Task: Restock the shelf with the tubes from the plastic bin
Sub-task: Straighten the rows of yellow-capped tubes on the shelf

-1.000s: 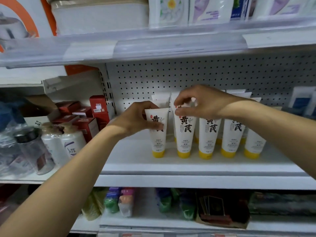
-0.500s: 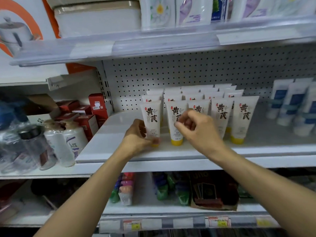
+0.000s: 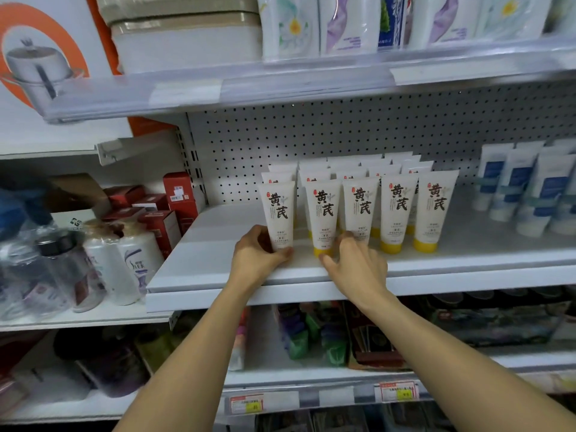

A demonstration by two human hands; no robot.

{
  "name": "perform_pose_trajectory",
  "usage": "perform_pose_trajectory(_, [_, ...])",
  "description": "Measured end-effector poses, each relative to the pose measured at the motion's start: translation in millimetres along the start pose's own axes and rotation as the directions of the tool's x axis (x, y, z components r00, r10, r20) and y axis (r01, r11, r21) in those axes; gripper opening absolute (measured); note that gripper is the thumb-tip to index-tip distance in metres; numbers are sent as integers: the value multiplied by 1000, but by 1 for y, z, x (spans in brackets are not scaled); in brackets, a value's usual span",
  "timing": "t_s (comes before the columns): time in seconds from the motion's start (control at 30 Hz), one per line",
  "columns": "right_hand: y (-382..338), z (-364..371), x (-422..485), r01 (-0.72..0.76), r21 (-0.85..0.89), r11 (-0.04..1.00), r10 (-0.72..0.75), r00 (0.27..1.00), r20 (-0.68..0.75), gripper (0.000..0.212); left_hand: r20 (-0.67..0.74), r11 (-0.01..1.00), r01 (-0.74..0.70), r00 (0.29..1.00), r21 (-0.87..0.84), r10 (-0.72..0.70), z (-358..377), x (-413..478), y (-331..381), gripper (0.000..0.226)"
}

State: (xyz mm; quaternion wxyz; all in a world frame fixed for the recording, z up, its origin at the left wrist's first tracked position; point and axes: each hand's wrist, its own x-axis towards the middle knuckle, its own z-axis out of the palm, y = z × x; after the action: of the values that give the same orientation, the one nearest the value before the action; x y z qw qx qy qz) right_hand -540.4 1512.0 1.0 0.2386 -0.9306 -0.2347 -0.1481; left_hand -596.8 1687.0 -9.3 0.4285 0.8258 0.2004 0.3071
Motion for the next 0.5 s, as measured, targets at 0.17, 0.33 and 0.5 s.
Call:
perform_pose_trajectory(0.17, [-4,1,4,-21,-45,999,20,1000,-20,40,-6,1000,4,1000,-6,-5,0,1,-2,39])
perform_pose_trajectory(0.33, [-4,10,11,-82,-31,996,81,996,-28,46,1,1000,4,1000,-9,-4,1,1,-4,40])
perform_pose_trajectory(0.5, [-3,13,11,-72,-13,997,71,996,-56,48,19,1000,2,1000,-25,-1,0,0,-3,41])
